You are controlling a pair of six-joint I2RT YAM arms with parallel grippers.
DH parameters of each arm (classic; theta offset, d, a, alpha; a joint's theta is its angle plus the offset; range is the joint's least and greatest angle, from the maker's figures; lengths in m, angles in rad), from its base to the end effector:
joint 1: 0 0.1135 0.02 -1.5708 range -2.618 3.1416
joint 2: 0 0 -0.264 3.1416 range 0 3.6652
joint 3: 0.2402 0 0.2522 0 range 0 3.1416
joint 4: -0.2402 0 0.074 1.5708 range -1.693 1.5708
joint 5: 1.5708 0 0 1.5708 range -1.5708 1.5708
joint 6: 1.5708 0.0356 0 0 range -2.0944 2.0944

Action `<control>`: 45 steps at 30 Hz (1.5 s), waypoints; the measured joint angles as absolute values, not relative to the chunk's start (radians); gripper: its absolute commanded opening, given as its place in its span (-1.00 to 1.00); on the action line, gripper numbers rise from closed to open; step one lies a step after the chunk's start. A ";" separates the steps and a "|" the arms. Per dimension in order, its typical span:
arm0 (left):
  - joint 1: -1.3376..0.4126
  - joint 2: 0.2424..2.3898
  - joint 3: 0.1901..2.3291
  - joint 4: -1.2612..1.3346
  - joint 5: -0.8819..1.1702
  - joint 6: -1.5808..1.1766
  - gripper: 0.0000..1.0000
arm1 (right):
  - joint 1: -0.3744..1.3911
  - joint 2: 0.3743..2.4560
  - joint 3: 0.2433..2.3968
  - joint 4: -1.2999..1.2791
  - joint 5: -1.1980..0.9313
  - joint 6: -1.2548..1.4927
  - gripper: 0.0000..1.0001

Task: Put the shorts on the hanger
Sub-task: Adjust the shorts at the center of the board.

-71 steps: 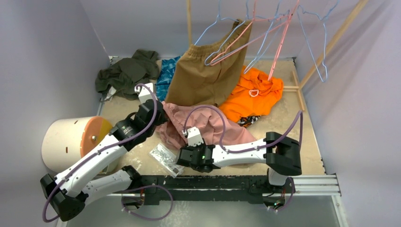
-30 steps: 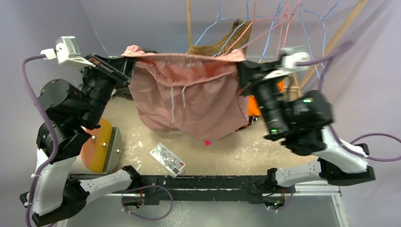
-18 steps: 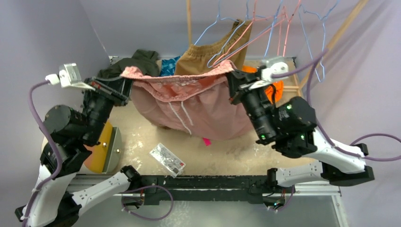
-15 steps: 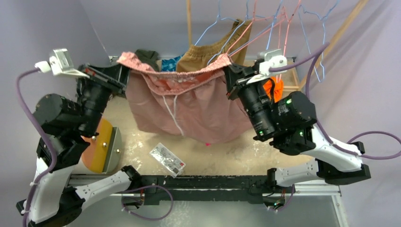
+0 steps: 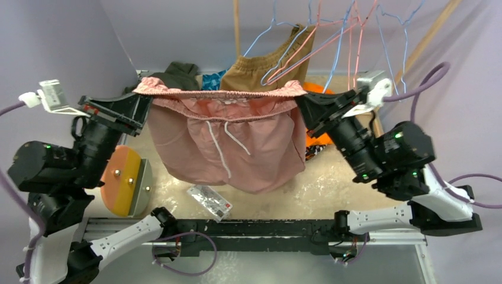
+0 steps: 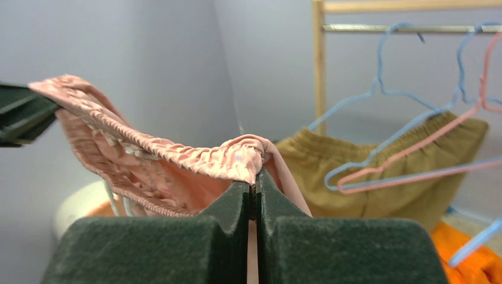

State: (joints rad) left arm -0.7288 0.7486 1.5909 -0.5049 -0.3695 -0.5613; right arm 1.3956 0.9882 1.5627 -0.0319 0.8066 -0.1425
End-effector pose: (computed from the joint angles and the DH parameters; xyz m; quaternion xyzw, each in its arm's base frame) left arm 0.0429 -0.0211 0.5514 -0.1018 0.5790 -0.3972 0.7047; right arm 0.0484 0.1257 0.5684 -0.0690 0.5627 0.3133 0.7619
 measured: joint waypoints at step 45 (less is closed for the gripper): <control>-0.728 0.748 1.076 -0.406 -0.396 -0.506 -1.00 | 0.960 0.855 1.103 -0.121 0.688 0.286 -1.00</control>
State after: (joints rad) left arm -0.7277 0.7479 1.0763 -0.4061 -0.3958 -0.5060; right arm 0.9600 0.8551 1.1027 -0.1211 0.6884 0.2859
